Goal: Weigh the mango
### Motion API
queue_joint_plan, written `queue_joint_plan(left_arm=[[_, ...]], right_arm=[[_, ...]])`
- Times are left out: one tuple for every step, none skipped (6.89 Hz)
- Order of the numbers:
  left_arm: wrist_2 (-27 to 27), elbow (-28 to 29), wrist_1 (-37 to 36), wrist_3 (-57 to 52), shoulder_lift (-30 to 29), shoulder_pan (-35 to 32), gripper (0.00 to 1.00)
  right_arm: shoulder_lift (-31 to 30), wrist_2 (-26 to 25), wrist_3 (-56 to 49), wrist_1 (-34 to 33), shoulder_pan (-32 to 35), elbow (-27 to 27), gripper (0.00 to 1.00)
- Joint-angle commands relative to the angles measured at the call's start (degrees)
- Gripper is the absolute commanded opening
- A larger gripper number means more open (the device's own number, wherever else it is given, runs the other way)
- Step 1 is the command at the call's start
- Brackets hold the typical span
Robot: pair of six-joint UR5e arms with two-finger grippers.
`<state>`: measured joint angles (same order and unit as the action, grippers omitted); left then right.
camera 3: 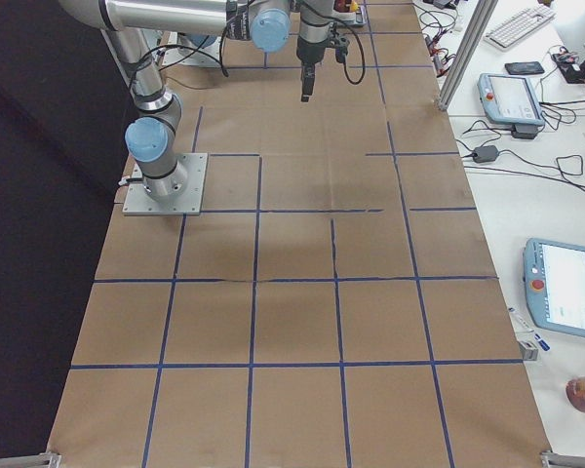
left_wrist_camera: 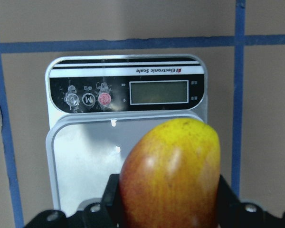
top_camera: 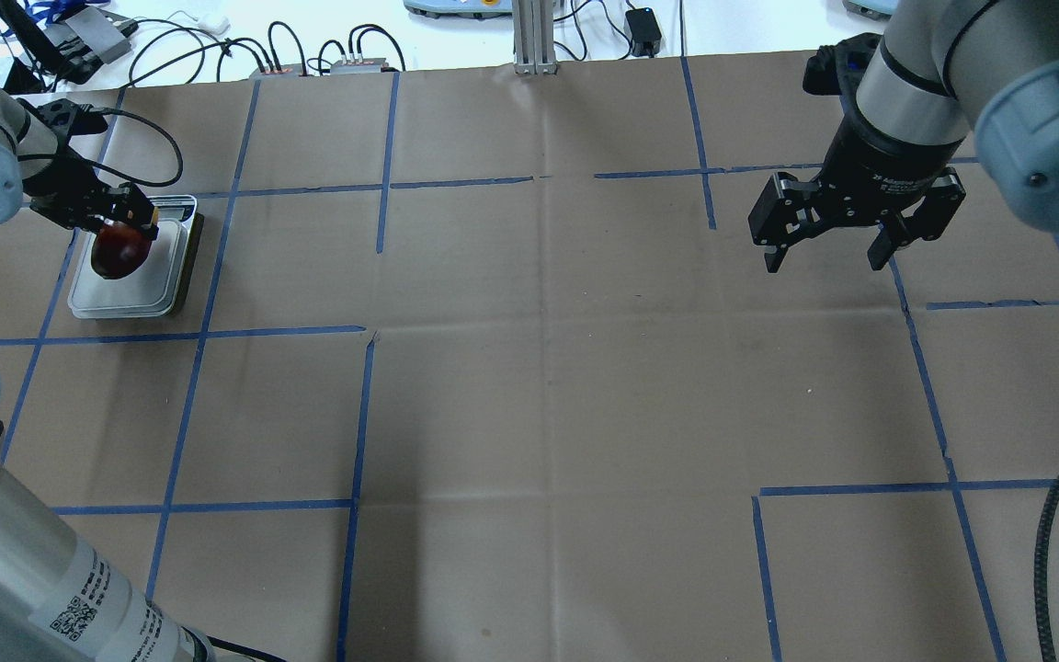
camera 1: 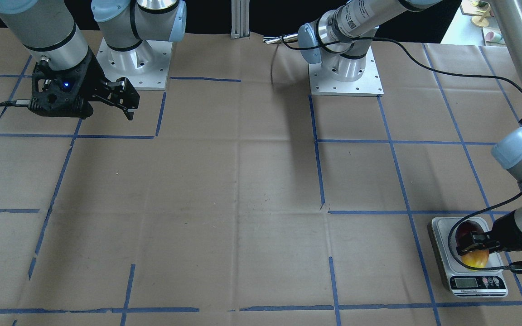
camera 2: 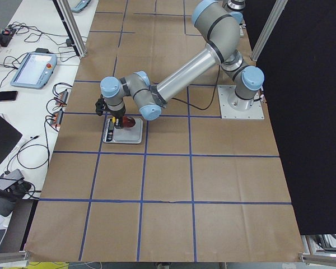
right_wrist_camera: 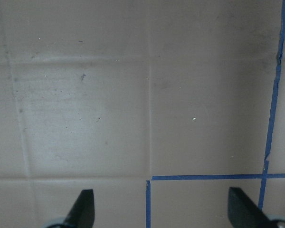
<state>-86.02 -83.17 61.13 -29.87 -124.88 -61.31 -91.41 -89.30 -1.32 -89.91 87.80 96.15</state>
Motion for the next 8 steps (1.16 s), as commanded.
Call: queue_joint_plan(left_arm=[[-1.3,-0.4,-1.6,0.1,1.3,0.2,1.0],[-2.9,-0.2,-1.0,0.1,4.0,0.2,1.0],[-2.9,-1.2,0.6,0.5,8.9,0.1,1.0],[-2.9,-1.7,5.4,4.1,13.8,-0.6,1.0],[-2.2,-1.7,12.3,9.4,18.8,-1.4,1.0],[-2.1,-2.6,16.6,15.0,23.6,-4.7,1.0],[-2.1,-3.8,19.2,23.2,27.2,-8.8,1.0],[-2.1,-4.5,21.1,30.2,29.9,-13.1,1.0]], right_arm=[[0.0,0.0,0.0,0.0,0.0,0.0,1.0],[0.0,0.0,0.0,0.0,0.0,0.0,1.0],[0.0,0.0,0.0,0.0,0.0,0.0,1.0],[0.0,0.0,0.0,0.0,0.0,0.0,1.0],[0.0,0.0,0.0,0.0,0.0,0.0,1.0],[0.0,0.0,0.0,0.0,0.0,0.0,1.0],[0.0,0.0,0.0,0.0,0.0,0.0,1.0],[0.0,0.0,0.0,0.0,0.0,0.0,1.0]])
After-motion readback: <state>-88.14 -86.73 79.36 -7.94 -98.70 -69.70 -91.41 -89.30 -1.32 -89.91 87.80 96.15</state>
